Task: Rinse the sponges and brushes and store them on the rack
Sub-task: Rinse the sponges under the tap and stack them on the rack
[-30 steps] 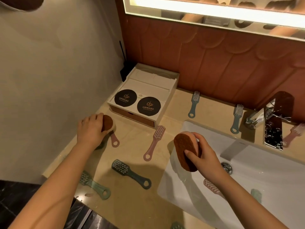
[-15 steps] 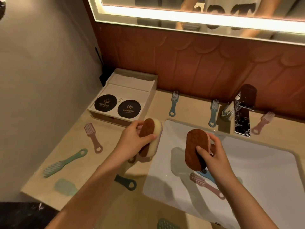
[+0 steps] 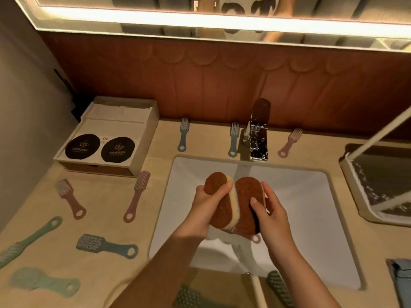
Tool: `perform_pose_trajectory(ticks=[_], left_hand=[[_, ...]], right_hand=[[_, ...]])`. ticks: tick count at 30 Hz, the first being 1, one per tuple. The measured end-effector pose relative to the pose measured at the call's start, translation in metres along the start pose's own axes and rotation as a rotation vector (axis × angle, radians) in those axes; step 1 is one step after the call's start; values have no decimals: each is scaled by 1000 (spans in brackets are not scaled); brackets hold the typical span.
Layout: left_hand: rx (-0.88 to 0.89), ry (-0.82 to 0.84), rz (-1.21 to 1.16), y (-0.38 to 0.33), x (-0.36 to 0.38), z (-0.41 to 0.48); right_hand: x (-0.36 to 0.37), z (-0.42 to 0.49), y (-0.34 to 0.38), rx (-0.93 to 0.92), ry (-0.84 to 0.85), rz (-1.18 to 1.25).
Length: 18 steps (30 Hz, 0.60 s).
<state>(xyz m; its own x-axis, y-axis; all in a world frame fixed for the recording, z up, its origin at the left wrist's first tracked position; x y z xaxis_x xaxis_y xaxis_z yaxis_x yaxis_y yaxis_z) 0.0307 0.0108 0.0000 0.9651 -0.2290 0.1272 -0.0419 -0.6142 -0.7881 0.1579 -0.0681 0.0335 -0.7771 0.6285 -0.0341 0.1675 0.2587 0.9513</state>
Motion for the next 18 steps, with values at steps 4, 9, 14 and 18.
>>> perform_pose_trajectory(ticks=[4,9,14,18], left_hand=[[-57,29,-30,8,23,-2],[-68,120,-237,11,42,-10],[-40,78,-320,12,58,-16],[-22,103,-331,16,81,-24]], right_hand=[[-22,1,-3,-9,-21,-1],[-58,4,1,-35,-132,64],[-88,7,25,-113,-160,176],[-79,9,40,-154,-13,145]])
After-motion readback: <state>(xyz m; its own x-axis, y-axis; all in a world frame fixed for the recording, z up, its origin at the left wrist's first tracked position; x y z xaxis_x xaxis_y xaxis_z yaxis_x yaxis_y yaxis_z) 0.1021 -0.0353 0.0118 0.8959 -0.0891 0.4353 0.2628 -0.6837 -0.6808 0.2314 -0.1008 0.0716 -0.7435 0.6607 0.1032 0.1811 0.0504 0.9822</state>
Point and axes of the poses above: each hand's wrist, its own z-axis towards the middle knuckle, its own x-axis out of the palm, y = z × x, the point moved 8 cm from there along z, towards the middle knuckle, and after that the axes turned 5 degrees about -y, right-handed, at the moved point
